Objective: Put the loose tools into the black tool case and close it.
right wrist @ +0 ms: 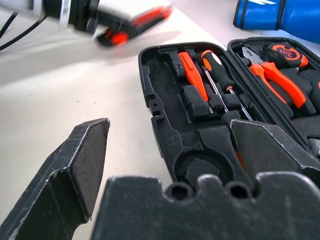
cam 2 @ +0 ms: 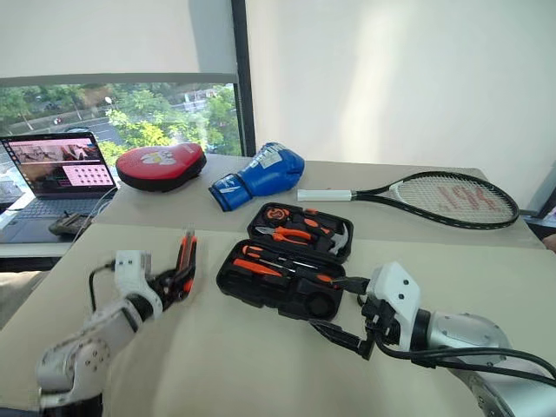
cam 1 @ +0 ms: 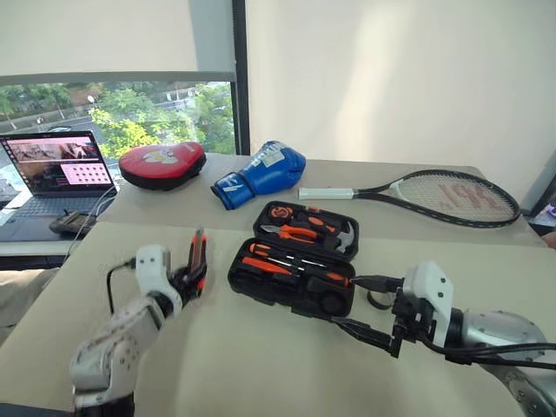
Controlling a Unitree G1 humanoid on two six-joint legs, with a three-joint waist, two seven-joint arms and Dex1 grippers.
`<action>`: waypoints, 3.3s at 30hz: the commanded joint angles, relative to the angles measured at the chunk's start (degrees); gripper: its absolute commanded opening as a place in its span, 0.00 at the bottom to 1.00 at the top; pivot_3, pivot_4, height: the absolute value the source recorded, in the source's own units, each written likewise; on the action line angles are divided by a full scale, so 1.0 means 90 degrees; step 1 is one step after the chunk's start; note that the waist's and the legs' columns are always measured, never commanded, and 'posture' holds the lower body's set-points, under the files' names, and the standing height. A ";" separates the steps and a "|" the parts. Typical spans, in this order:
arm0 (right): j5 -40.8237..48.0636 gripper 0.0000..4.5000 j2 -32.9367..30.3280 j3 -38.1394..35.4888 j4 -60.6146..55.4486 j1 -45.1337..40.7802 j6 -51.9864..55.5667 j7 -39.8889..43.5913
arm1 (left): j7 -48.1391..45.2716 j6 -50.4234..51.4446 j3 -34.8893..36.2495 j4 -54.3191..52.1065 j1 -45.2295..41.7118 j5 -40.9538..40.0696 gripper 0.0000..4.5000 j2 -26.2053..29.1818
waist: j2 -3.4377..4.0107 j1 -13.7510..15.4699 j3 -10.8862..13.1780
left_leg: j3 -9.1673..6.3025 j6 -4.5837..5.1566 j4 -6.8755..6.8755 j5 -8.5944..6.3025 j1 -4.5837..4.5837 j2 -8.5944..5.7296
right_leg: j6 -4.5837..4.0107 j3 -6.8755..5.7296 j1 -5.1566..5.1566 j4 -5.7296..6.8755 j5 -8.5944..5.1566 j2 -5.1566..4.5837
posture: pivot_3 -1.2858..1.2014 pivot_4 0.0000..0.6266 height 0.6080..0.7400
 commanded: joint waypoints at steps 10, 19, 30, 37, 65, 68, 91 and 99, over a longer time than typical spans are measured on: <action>-0.0040 1.00 0.0090 -0.0608 -0.0719 0.0704 -0.0073 -0.0405 | -0.7730 -0.4542 -0.2993 0.5296 -0.3819 0.1323 0.36 0.1595 | -0.0004 -0.0083 0.0004 | 0.0024 0.0013 0.0002 -0.0009 -0.0032 -0.0016 | 0.0036 -0.0020 -0.0029 -0.0014 0.0007 0.0034 | 0.52 0.24 1.00; 0.0117 1.00 0.0259 -0.1340 -0.1287 0.1692 -0.0065 -0.0604 | -0.8093 -0.6928 -0.4623 0.7203 -0.4617 0.1901 0.36 0.1401 | -0.0016 -0.0085 0.0013 | 0.0029 0.0047 0.0044 -0.0032 -0.0071 -0.0009 | 0.0064 -0.0007 -0.0057 -0.0001 0.0012 0.0031 | 0.52 0.24 1.00; 0.0633 1.00 0.0219 -0.2061 -0.1613 0.2358 -0.0111 -0.0364 | -0.8093 -0.7508 -0.4977 0.7589 -0.4714 0.2327 0.36 0.1245 | -0.0021 -0.0075 0.0017 | 0.0025 0.0080 0.0135 -0.0052 -0.0102 -0.0004 | 0.0097 0.0000 -0.0056 0.0008 0.0032 0.0027 | 0.52 0.24 1.00; 0.0692 1.00 0.0108 -0.2037 -0.1539 0.2252 -0.0093 -0.0360 | -0.8083 -0.8405 -0.4857 0.8646 -0.5150 0.2958 0.36 0.0829 | -0.0021 -0.0060 0.0017 | 0.0025 0.0080 0.0146 -0.0052 -0.0103 -0.0005 | 0.0098 -0.0001 -0.0054 0.0013 0.0036 0.0030 | 0.52 0.24 1.00; 0.0649 1.00 0.0221 -0.1671 -0.1556 0.2320 0.0003 -0.1118 | -0.5274 -0.3331 -0.3090 0.3711 -0.2109 0.0948 0.13 0.0794 | -0.0015 -0.0174 0.0014 | 0.0025 0.0079 0.0175 -0.0053 -0.0099 -0.0001 | 0.0117 0.0029 -0.0050 0.0032 0.0045 0.0022 | 0.52 0.24 1.00; 0.0534 1.00 0.0180 -0.1519 -0.1392 0.2100 0.0186 -0.1374 | -0.4089 -0.3372 -0.3249 0.3344 -0.1264 0.1752 0.02 0.0679 | -0.0015 -0.0139 0.0014 | 0.0024 0.0079 0.0176 -0.0053 -0.0093 -0.0001 | 0.0116 0.0029 -0.0047 0.0028 0.0053 0.0020 | 0.52 0.24 1.00; 0.0948 1.00 -0.0450 -0.0458 -0.0111 -0.0375 0.2834 -0.2869 | -0.2357 -0.0617 -0.2558 0.1142 -0.0558 0.1100 0.02 -0.0035 | 0.0126 -0.0186 -0.0128 | 0.0041 0.0058 0.0067 -0.0066 0.0047 0.0001 | 0.0086 0.0049 0.0042 0.0008 0.0014 0.0016 | 0.52 0.24 1.00; -0.0261 1.00 -0.1337 0.0789 0.1410 -0.1130 0.2291 -0.1814 | -0.4241 -0.1356 -0.1778 -0.0873 0.0616 -0.0203 0.25 0.1131 | 0.0101 -0.0231 -0.0099 | 0.0038 0.0055 0.0077 -0.0064 -0.0018 0.0003 | 0.0063 0.0045 -0.0010 0.0007 0.0004 0.0003 | 0.52 0.24 1.00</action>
